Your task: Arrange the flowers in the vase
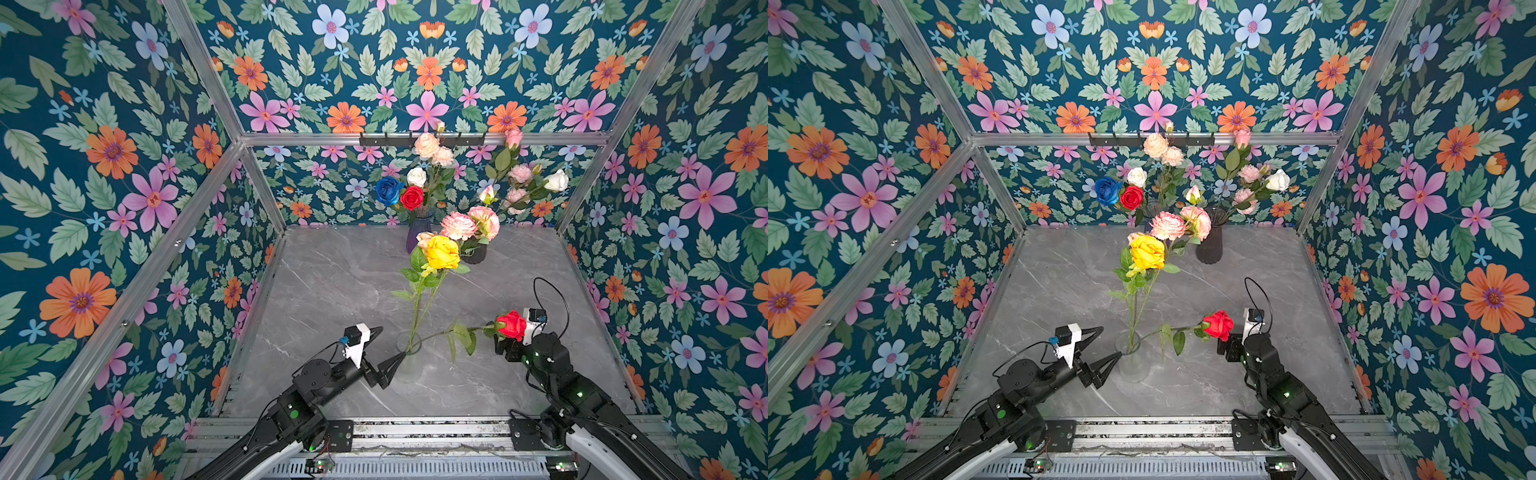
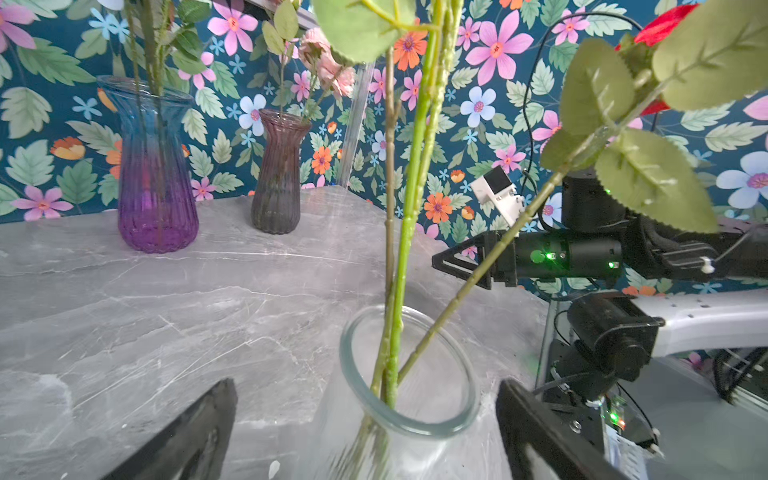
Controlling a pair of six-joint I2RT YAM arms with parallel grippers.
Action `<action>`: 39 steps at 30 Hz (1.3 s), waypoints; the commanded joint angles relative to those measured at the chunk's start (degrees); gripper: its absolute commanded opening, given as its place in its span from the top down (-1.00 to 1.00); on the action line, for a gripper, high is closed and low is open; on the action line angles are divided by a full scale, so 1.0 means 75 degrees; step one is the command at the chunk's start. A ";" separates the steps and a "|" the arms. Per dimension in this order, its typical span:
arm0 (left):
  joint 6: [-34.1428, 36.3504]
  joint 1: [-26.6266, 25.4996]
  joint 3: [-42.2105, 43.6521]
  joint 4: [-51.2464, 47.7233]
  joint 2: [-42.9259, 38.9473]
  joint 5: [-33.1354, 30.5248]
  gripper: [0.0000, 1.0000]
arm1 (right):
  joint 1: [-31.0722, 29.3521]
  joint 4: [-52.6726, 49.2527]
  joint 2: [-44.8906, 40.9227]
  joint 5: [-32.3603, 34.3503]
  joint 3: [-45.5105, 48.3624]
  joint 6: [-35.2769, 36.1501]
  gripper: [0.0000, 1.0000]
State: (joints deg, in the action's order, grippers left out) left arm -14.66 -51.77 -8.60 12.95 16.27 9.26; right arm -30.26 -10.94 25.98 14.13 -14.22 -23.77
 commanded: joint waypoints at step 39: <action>0.0583 -0.0445 0.0124 0.4804 0.5463 -0.0053 -0.30 | -0.0008 0.0076 -0.0214 0.0023 -0.0009 0.0075 -0.84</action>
State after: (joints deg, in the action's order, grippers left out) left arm -11.57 -55.11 -6.83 45.50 55.09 7.16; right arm -30.26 -10.98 24.56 14.13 -14.22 -23.77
